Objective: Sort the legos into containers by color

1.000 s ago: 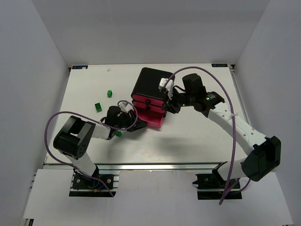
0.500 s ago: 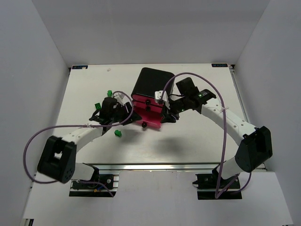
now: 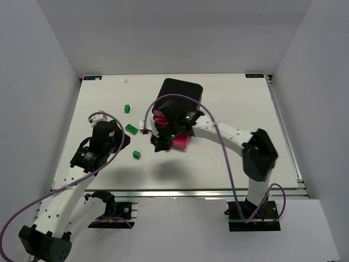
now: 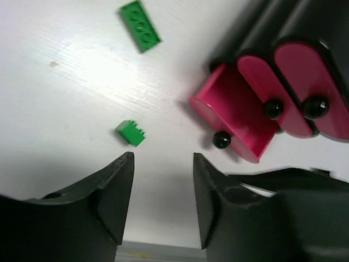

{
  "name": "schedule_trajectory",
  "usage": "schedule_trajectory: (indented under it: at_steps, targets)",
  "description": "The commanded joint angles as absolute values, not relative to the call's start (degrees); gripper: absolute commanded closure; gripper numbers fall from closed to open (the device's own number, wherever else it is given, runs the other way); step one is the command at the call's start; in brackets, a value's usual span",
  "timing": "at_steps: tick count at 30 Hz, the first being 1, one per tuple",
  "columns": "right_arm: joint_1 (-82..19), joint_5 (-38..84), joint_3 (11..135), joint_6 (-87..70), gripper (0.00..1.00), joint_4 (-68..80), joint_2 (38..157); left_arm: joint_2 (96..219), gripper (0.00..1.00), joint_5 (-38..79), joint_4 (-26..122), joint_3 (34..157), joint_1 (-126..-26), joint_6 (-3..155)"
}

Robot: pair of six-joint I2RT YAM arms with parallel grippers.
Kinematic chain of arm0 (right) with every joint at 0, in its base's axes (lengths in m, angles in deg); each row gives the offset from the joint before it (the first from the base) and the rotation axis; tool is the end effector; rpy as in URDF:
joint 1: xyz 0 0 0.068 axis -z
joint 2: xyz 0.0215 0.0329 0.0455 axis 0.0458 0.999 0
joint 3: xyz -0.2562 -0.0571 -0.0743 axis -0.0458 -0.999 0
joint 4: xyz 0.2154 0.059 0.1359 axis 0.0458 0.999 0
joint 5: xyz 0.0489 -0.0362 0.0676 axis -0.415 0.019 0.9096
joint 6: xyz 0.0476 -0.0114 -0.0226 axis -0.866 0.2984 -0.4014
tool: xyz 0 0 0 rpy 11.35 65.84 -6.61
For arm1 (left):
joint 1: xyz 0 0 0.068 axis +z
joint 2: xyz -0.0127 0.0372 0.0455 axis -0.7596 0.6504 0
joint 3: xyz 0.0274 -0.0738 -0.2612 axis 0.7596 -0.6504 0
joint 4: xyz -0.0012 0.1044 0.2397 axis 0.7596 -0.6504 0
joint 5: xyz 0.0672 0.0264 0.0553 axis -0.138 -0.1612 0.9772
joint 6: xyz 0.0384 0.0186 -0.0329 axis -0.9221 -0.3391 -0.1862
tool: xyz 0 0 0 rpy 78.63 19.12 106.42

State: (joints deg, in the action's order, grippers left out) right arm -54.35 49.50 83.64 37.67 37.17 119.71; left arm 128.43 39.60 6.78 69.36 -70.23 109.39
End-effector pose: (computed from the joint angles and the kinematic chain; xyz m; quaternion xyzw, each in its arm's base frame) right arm 0.2326 0.3272 0.2775 -0.7111 0.5512 0.3123 0.3050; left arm 0.1600 -0.0536 0.2916 -0.2270 0.8742 -0.1553 0.4001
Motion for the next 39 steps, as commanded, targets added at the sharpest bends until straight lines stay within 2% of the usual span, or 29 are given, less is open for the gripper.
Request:
schedule_trajectory:
  at_steps: [1, 2, 3, 4, 5, 7, 10, 15, 24, 27, 28, 30, 31, 33, 34, 39]
  targets:
    - [-59.39, 39.6, 94.65, 25.93, 0.57, 35.93, 128.36, 124.04, 0.38, 52.4, -12.29, 74.18, -70.0, 117.29]
    - [-60.18, 38.72, 95.92, 23.39, 0.53, 35.94, 129.88, 122.89, 0.32, 54.76, -14.42, 75.32, -70.0, 118.09]
    - [-60.45, 37.93, 96.8, 19.88, 0.47, 35.68, 130.68, 122.01, 0.3, 55.65, -16.1, 77.51, -70.0, 118.71]
    - [-60.63, 37.48, 97.42, 18.63, 0.31, 35.06, 132.16, 120.0, 0.29, 56.62, -19.07, 78.75, -70.0, 119.49]
    - [-61.76, 36.61, 97.86, 17.31, 0.23, 34.71, 132.7, 118.85, 0.26, 57.67, -20.5, 79.89, -70.0, 120.2]
    - [-62.39, 36.51, 98.56, 14.85, 0.14, 34.97, 134.89, 116.92, 0.26, 60.31, -24.28, 82.88, -70.52, 121.52]
    - [-63.27, 35.72, 99.79, 10.64, 0.11, 34.27, 137.87, 113.75, 0.26, 62.86, -28.41, 85.78, -71.14, 123.45]
    - [-64.41, 27.74, 103.04, 4.56, 0.11, 29.61, 141.93, 110.06, 0.26, 63.84, -33.68, 89.39, -71.14, 124.77]
    - [-65.73, 17.62, 109.2, 1.39, 0.11, 26.71, 150.1, 108.82, 0.26, 62.17, -34.93, 91.6, -71.14, 125.92]
    - [-65.82, 16.65, 108.94, 2.18, 0.2, 26.18, 151.16, 108.56, 0.26, 61.11, -33.53, 90.19, -71.14, 126.01]
    - [-65.73, 16.65, 108.41, 2.53, 0.36, 26.09, 151.34, 108.56, 0.27, 60.85, -33.08, 89.75, -71.14, 126.09]
    - [-65.56, 16.64, 107.97, 2.97, 0.5, 25.92, 150.9, 108.29, 0.27, 60.41, -31.77, 88.52, -71.14, 126.09]
    - [-65.64, 17.08, 107.62, 3.67, 0.65, 26.0, 149.77, 108.29, 0.27, 60.41, -31.41, 87.99, -71.14, 126.09]
    - [-65.38, 17.87, 105.34, 4.46, 0.85, 25.22, 147.92, 108.29, 0.29, 60.24, -30.1, 86.76, -71.14, 126.18]
    - [-65.2, 18.14, 103.68, 4.99, 0.99, 22.86, 145.39, 108.21, 0.29, 60.06, -29.39, 85.1, -71.14, 126.1]
    - [-64.33, 20.87, 96.63, 6.75, 1.0, 19.15, 136.67, 108.38, 0.31, 59.09, -23.52, 79.12, -71.14, 125.48]
